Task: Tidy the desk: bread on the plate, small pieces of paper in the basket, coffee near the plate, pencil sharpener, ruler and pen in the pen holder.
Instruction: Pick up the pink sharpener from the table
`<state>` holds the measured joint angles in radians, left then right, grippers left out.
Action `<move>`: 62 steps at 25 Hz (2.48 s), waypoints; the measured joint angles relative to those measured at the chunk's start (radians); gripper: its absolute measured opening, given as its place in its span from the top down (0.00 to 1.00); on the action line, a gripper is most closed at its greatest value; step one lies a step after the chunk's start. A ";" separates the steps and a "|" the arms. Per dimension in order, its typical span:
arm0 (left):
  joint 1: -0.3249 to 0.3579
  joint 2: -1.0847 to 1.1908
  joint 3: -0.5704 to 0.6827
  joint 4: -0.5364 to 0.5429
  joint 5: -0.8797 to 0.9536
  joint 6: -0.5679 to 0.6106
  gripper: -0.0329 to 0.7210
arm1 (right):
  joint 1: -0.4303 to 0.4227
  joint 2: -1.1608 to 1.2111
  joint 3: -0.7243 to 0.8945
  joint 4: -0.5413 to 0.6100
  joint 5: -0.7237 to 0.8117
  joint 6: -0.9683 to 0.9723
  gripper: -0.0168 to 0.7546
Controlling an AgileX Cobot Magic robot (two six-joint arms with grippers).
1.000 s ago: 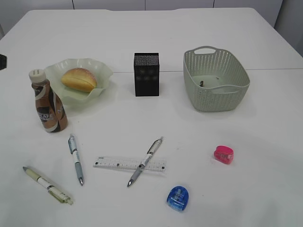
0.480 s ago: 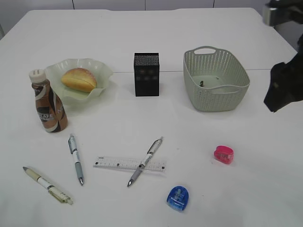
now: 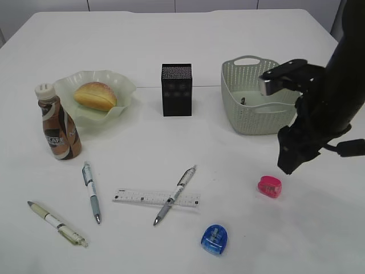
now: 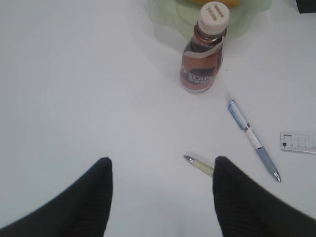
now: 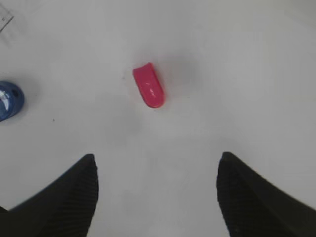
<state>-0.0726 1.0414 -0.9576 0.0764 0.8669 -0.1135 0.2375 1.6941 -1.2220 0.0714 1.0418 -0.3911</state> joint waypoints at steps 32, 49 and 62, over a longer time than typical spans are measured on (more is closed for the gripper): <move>0.000 0.000 0.000 0.007 0.044 0.000 0.36 | 0.002 0.276 -0.024 0.066 -0.165 -0.373 0.23; 0.000 0.000 0.000 0.025 0.053 0.000 0.38 | 0.051 0.326 -0.069 -0.019 -0.157 -0.374 0.23; 0.000 0.000 0.000 0.027 0.059 0.000 0.38 | 0.051 0.353 -0.070 -0.034 -0.155 -0.376 0.23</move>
<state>-0.0726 1.0414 -0.9576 0.1037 0.9258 -0.1135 0.2890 2.0471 -1.2923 0.0369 0.8864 -0.7670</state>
